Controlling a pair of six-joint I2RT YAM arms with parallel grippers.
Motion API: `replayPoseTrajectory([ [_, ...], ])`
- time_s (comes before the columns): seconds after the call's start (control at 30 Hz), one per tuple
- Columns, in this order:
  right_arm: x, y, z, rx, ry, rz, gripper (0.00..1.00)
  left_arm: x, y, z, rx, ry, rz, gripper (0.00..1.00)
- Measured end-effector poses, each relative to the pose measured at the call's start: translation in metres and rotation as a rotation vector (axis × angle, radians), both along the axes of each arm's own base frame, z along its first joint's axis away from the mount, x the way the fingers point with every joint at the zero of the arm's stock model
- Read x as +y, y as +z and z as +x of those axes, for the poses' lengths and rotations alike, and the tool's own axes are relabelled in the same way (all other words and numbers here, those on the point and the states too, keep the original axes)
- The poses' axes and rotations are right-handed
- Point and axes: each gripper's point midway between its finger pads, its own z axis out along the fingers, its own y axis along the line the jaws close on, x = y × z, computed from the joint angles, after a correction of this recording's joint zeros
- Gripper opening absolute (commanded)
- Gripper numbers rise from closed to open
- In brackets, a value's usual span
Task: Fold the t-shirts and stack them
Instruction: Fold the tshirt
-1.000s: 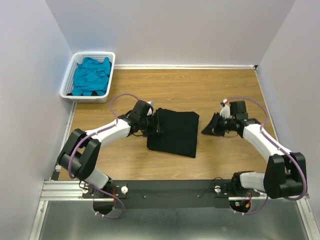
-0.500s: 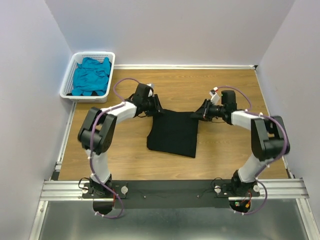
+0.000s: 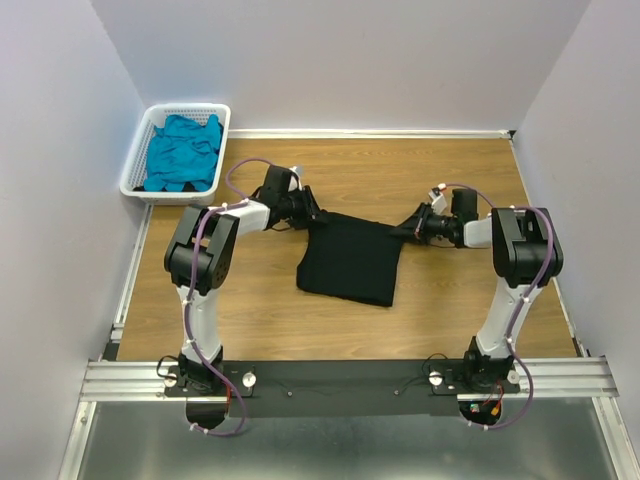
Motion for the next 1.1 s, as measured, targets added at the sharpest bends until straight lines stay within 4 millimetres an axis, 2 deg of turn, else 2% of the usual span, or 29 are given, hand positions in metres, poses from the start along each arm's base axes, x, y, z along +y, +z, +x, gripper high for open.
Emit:
replayPoseTrajectory([
  [0.1, 0.000, 0.006, -0.003, -0.005, 0.006, -0.018, 0.21, -0.002, 0.006, 0.000, -0.005, -0.006, -0.015, 0.63],
  [0.17, 0.002, 0.021, -0.004, -0.034, 0.012, -0.035, 0.23, 0.000, 0.013, -0.001, -0.013, 0.001, -0.013, 0.69],
  [0.2, 0.006, 0.036, -0.006, -0.067, 0.022, -0.038, 0.24, 0.003, 0.022, -0.004, -0.023, 0.007, -0.010, 0.73],
  [0.27, 0.018, 0.063, -0.012, -0.142, 0.054, -0.038, 0.25, 0.006, 0.042, -0.007, -0.060, 0.012, -0.013, 0.74],
  [0.33, 0.031, 0.085, -0.027, -0.203, 0.101, -0.031, 0.25, 0.010, 0.071, -0.014, -0.117, 0.022, -0.019, 0.74],
  [0.37, 0.040, 0.095, -0.040, -0.227, 0.139, -0.020, 0.25, 0.012, 0.079, -0.017, -0.137, 0.027, -0.020, 0.70],
  [0.4, 0.045, 0.098, -0.047, -0.236, 0.161, -0.015, 0.25, 0.013, 0.103, -0.032, -0.188, 0.025, -0.027, 0.67],
  [0.47, 0.057, 0.098, -0.074, -0.228, 0.228, 0.004, 0.25, 0.011, 0.124, -0.053, -0.235, 0.002, -0.038, 0.60],
  [0.5, 0.063, 0.091, -0.090, -0.204, 0.261, 0.010, 0.25, 0.009, 0.128, -0.063, -0.243, -0.010, -0.043, 0.53],
  [0.57, 0.066, 0.076, -0.114, -0.144, 0.296, 0.012, 0.25, 0.005, 0.119, -0.091, -0.233, -0.048, -0.036, 0.44],
  [0.6, 0.066, 0.067, -0.125, -0.109, 0.308, 0.011, 0.25, 0.004, 0.109, -0.101, -0.207, -0.060, -0.029, 0.41],
  [0.67, 0.064, 0.053, -0.144, -0.043, 0.326, 0.014, 0.25, 0.004, 0.077, -0.125, -0.129, -0.087, 0.004, 0.31],
  [0.8, 0.060, 0.035, -0.158, 0.028, 0.335, 0.003, 0.24, 0.024, 0.009, -0.168, 0.070, -0.098, 0.103, 0.19],
  [0.9, 0.058, 0.017, -0.160, 0.085, 0.325, -0.021, 0.20, 0.030, -0.009, -0.173, 0.133, -0.089, 0.132, 0.17],
  [0.97, 0.053, -0.004, -0.165, 0.162, 0.306, -0.054, 0.18, 0.031, -0.012, -0.170, 0.150, -0.083, 0.120, 0.13],
  [1.03, 0.048, -0.014, -0.170, 0.212, 0.290, -0.066, 0.17, 0.034, -0.012, -0.164, 0.157, -0.067, 0.106, 0.13],
  [1.1, 0.044, -0.016, -0.173, 0.235, 0.272, -0.061, 0.18, 0.040, -0.013, -0.157, 0.166, -0.044, 0.086, 0.13],
])
